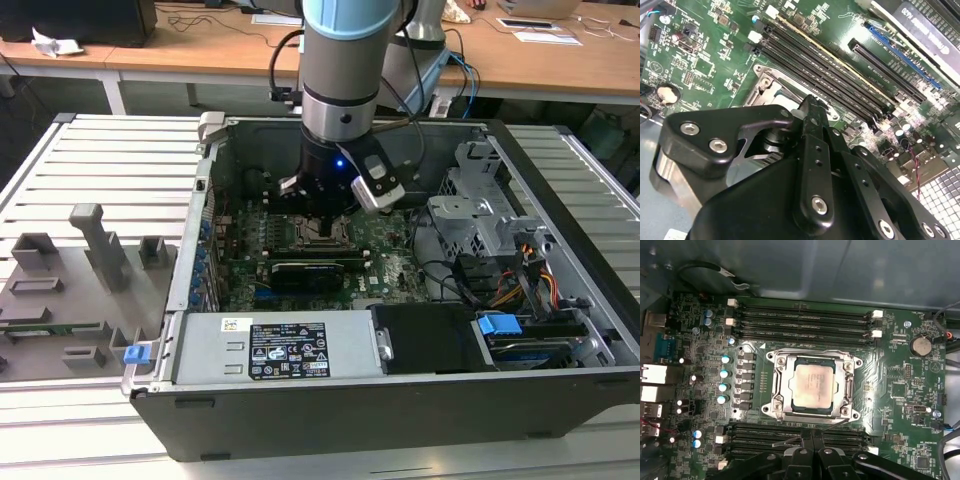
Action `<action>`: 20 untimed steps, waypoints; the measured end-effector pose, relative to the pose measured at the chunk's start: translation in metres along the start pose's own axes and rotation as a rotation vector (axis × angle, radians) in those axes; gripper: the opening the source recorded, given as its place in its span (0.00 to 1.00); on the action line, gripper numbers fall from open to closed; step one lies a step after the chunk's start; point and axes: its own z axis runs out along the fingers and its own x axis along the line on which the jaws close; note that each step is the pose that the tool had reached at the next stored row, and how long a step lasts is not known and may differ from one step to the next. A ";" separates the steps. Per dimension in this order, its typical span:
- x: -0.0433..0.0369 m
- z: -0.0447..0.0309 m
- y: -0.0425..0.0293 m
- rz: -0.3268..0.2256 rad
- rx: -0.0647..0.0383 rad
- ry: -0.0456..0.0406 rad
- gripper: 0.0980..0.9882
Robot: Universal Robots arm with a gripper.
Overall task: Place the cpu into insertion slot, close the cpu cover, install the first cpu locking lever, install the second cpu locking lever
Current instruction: 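Install the second cpu locking lever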
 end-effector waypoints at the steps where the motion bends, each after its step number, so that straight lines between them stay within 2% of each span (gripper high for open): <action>1: 0.0005 0.0000 -0.0003 0.000 0.000 0.0000 0.01; 4: 0.0041 0.0001 -0.0010 0.000 -0.002 -0.0001 0.01; 8: 0.0070 0.0040 -0.0013 0.000 -0.004 -0.0003 0.01; 9: 0.0086 0.0048 -0.0022 0.000 -0.009 -0.0003 0.01; 12: 0.0108 0.0049 -0.0064 0.000 -0.039 -0.0027 0.01; 16: 0.0136 0.0052 -0.0100 0.001 -0.055 -0.0037 0.01; 20: 0.0167 0.0098 -0.0106 0.001 -0.061 -0.0041 0.01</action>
